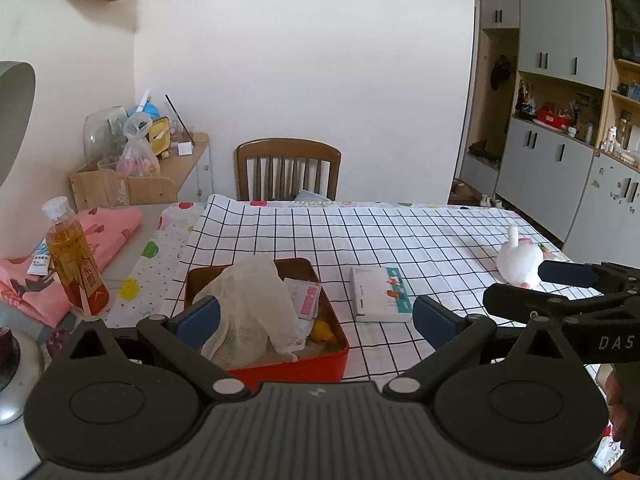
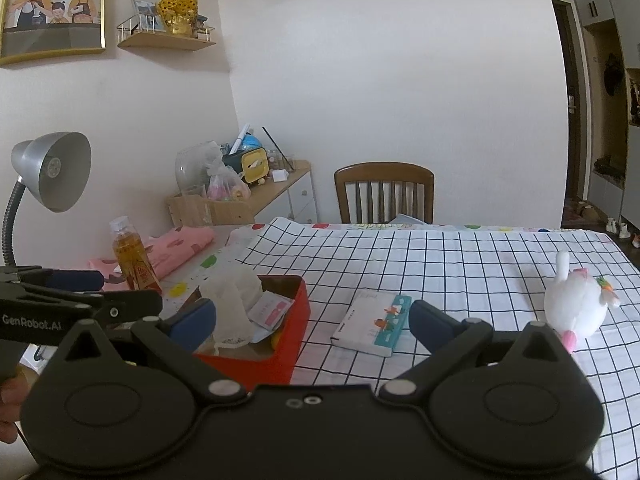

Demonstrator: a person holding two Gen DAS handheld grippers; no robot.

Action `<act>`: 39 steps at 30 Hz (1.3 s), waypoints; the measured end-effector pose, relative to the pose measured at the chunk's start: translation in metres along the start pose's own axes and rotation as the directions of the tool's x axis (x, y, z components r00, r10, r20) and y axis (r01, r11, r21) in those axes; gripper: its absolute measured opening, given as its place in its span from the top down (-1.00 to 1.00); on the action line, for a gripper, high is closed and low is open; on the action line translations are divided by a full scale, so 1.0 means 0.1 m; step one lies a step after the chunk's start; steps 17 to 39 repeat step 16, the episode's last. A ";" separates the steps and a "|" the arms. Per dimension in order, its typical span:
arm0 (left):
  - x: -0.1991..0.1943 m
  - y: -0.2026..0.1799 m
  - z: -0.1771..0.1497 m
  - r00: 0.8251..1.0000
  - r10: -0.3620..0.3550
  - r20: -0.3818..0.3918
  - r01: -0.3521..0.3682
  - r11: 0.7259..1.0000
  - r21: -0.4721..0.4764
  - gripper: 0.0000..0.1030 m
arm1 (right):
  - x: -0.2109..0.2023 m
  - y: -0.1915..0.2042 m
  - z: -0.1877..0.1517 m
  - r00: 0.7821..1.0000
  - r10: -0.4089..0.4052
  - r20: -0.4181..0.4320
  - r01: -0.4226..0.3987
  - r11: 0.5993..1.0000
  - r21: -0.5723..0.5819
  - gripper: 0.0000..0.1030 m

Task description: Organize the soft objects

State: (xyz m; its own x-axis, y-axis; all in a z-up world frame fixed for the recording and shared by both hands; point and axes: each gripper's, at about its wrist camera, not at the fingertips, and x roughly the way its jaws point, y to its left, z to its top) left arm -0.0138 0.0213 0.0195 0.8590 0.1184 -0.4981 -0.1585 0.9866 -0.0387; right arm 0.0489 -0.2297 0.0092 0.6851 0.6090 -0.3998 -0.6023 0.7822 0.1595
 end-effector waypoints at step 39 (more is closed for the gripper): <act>0.00 -0.01 -0.02 1.000 -0.025 -0.002 0.025 1.000 -0.012 -1.00 | 0.07 0.02 0.00 1.000 -0.010 -0.012 0.010 1.000 0.010 -1.00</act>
